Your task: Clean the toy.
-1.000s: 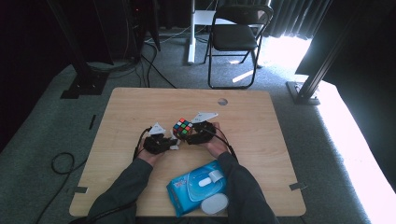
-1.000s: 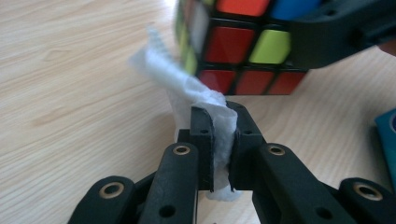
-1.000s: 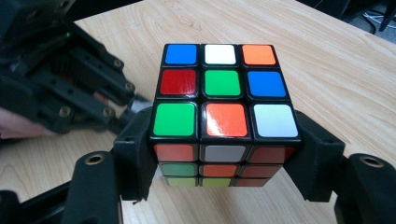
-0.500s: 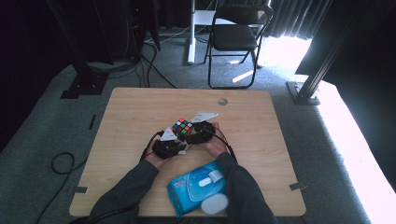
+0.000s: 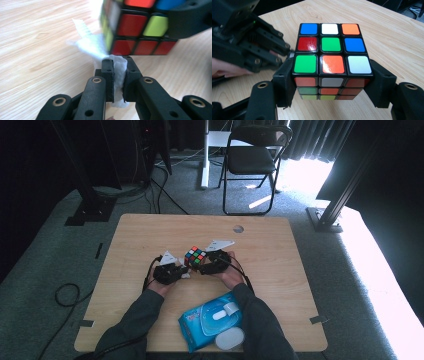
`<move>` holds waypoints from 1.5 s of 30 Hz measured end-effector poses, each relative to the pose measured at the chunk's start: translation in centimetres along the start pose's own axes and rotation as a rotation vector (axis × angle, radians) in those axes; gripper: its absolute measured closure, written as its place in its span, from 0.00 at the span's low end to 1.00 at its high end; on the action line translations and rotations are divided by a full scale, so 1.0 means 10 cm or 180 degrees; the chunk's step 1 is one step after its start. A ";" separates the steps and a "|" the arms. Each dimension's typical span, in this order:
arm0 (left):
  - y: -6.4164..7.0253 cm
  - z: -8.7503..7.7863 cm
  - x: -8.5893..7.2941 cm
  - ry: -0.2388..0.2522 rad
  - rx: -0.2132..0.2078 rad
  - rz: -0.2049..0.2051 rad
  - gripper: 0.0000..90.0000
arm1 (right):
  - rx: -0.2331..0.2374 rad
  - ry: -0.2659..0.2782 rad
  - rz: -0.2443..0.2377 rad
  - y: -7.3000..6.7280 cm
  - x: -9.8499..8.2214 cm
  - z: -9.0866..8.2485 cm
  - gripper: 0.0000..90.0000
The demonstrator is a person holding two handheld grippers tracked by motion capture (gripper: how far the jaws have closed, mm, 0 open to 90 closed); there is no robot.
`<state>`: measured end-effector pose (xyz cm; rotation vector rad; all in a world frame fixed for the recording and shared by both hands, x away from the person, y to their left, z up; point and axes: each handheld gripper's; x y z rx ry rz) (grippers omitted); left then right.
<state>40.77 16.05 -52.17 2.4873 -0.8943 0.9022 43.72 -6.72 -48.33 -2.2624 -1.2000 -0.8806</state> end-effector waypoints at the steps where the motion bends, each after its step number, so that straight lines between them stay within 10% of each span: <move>1: -0.02 0.00 0.00 0.0007 0.0004 -0.0025 0.91 | -0.0003 -0.0007 0.0000 0.00 0.00 0.00 0.38; 14: -0.03 0.08 -0.02 -0.0149 -0.0024 -0.0067 0.91 | 0.0011 0.0050 -0.0026 -0.02 0.02 -0.01 0.38; 39: 0.36 0.16 0.09 -0.0132 -0.0347 0.0535 0.91 | 0.0014 0.0052 0.0053 0.01 0.02 0.01 0.38; 45: 0.30 0.14 0.08 -0.0104 -0.0233 0.0422 0.91 | 0.0037 0.0040 0.0063 0.01 0.01 0.01 0.38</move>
Point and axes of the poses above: each handheld gripper's, and its own axes: z roughly forward along the jaws, x roughly out of its top, y roughly to its right, and after that the axes turned 13 degrees about -y, right-handed
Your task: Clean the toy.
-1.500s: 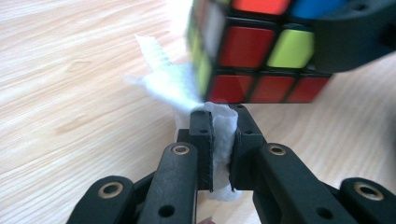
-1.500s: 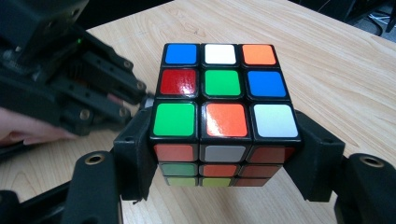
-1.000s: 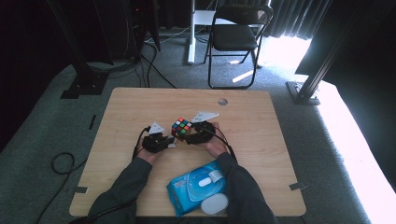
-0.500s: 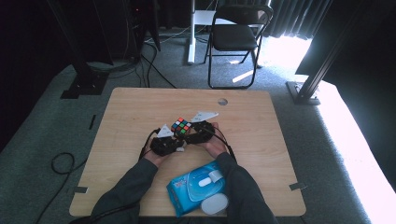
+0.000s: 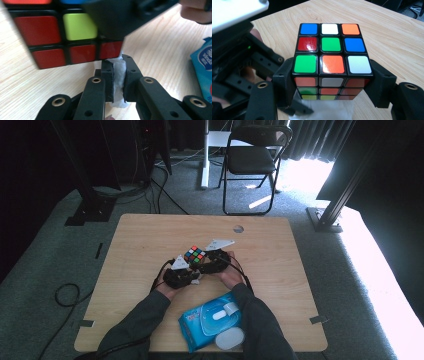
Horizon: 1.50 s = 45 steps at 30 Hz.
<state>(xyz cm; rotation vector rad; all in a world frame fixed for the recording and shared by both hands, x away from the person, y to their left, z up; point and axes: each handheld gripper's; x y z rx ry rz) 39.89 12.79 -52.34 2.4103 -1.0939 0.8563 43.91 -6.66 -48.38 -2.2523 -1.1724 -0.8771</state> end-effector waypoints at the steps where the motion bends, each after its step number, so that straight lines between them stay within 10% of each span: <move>1: -0.02 -0.01 0.00 0.0011 0.0022 -0.0015 0.91 | 0.0003 0.0001 0.0003 0.00 0.00 0.00 0.38; 21: -0.38 -0.25 -0.19 0.0257 0.0315 -0.0498 0.91 | 0.0054 -0.0030 0.0037 0.04 -0.05 -0.02 0.38; 45: -0.22 -0.14 -0.27 0.0046 0.0248 -0.0334 0.89 | -0.0363 -0.0433 0.0192 0.19 -0.25 0.15 0.38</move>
Point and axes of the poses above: each handheld gripper's, and its own axes: z roughly forward along the jaws, x roughly out of its top, y roughly to its right, and after that the axes turned 13 degrees about -y, right-handed
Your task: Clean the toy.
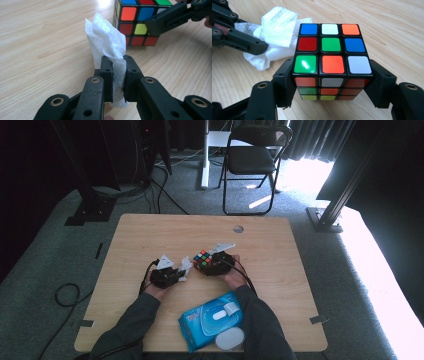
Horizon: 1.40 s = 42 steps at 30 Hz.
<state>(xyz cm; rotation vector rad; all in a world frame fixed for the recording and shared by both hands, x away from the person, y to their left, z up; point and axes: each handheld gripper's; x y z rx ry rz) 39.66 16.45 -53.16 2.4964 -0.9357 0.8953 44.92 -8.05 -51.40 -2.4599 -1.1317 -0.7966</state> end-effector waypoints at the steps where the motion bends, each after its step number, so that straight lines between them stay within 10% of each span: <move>1: 0.01 0.01 0.00 -0.0005 -0.0002 0.0002 0.89 | -0.0021 -0.0019 -0.0016 0.00 -0.01 0.01 0.38; 18: 0.18 0.11 0.12 -0.0090 -0.0072 0.0176 0.88 | -0.0029 -0.0164 -0.0074 -0.01 -0.06 0.05 0.37; 34: 0.16 0.11 0.18 -0.0088 -0.0027 0.0116 0.87 | 0.0066 0.0125 -0.0193 -0.04 -0.14 -0.20 0.36; 42: 0.15 0.11 0.19 -0.0068 -0.0027 0.0081 0.87 | -0.0038 0.0345 0.0123 0.08 -0.08 -0.29 0.57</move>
Point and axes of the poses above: each handheld gripper's, and its own axes: z roughly forward along the jaws, x roughly out of its top, y roughly to its right, and after that the axes turned 13 degrees about -y, right-handed
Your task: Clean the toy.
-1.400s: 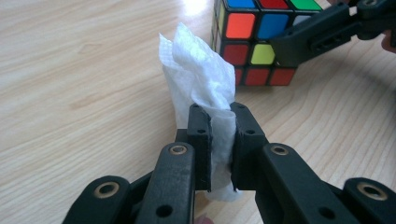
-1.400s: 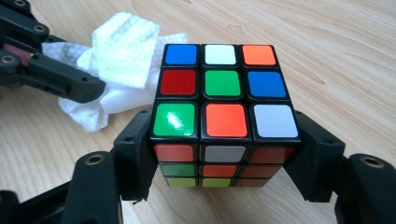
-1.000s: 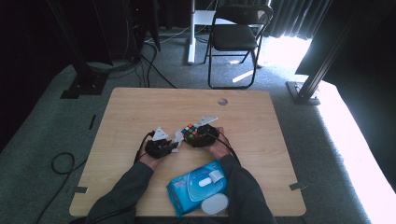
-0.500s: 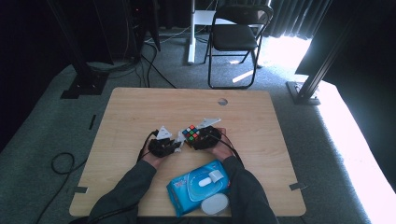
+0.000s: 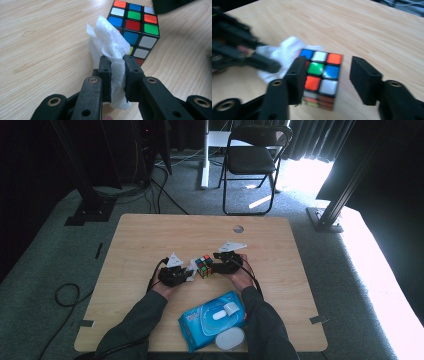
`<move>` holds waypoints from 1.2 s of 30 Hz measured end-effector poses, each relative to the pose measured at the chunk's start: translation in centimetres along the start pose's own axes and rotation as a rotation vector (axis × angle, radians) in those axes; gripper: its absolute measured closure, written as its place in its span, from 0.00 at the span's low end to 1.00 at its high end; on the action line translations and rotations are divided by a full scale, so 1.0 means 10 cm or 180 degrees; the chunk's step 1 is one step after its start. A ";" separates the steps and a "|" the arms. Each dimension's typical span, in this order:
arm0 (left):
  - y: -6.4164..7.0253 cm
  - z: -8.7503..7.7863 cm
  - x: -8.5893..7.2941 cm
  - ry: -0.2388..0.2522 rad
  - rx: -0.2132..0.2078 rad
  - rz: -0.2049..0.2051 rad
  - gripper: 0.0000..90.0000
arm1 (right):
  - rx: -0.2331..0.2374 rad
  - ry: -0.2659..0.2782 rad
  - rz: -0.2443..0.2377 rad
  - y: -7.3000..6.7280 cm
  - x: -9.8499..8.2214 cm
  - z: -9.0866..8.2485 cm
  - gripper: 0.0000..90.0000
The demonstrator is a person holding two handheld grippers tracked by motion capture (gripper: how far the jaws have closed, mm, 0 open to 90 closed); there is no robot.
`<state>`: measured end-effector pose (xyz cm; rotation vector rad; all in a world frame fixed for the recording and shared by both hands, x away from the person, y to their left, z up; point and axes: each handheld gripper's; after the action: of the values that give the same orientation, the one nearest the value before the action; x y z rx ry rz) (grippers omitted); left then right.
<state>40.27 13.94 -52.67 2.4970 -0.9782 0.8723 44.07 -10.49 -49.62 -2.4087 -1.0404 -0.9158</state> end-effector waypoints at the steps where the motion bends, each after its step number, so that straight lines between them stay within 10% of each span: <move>1: 0.00 0.00 0.00 0.0001 -0.0002 -0.0001 0.87 | 0.0010 -0.0010 0.0030 0.01 0.01 0.01 0.59; 22: 0.03 0.02 0.03 -0.0010 -0.0014 0.0013 0.87 | 0.0413 -0.0247 0.0859 0.18 0.01 0.11 0.73; 36: 0.02 -0.01 0.03 0.0002 -0.0002 0.0025 0.87 | 0.0815 0.0015 0.1593 0.36 -0.15 0.10 0.79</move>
<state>40.29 13.68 -52.40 2.4938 -0.9887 0.8750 46.40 -13.14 -51.65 -2.2833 -0.4734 -0.5729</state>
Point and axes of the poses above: each handheld gripper's, and its own axes: z roughly forward along the jaws, x roughly out of its top, y roughly to its right, and after that the axes turned 13 degrees about -y, right-handed
